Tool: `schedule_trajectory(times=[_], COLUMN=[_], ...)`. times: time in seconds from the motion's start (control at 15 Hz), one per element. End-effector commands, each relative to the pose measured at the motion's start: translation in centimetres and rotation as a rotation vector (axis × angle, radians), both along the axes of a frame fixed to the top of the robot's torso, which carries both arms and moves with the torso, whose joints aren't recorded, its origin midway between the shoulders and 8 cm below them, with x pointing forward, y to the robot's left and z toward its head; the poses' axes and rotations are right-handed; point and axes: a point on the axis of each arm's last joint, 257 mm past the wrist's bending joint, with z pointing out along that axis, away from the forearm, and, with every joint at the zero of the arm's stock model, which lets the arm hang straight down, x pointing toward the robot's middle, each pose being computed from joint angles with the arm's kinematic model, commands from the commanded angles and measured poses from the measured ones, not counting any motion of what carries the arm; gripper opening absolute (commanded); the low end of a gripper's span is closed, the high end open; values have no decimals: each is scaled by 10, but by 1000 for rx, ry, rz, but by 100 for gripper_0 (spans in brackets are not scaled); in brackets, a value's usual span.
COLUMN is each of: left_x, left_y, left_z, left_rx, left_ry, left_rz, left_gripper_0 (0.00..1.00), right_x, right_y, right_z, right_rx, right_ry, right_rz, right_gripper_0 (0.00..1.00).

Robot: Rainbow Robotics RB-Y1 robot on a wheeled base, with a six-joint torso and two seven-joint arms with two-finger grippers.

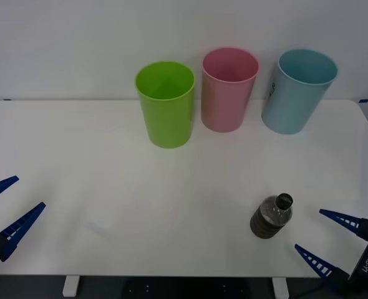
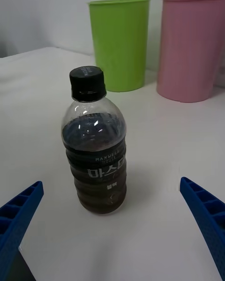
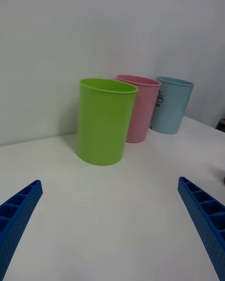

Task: Grasp the object on the table and drop it into the matching bin: aluminum can to the light blue bin, PET bottle to the pink bin.

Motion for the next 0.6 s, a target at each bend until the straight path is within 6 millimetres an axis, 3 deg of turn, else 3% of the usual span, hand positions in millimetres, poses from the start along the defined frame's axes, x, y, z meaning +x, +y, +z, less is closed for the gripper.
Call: schedule_trajectory(times=[0.07,0.2,0.6], left_x=[0,0,0], left_y=[0,0,0], left_z=[0,0,0], left_rx=[0,0,0], left_ry=[0,0,0], left_rz=[0,0,0], left_gripper_0=[100,100,100], right_x=[11,22,51], right_y=[10,16,37], right_z=[-16,-26,-34], right_rx=[16,25,9], right_ry=[16,21,-14], right_rz=[5,25,34], right_gripper_0=[100,100,100])
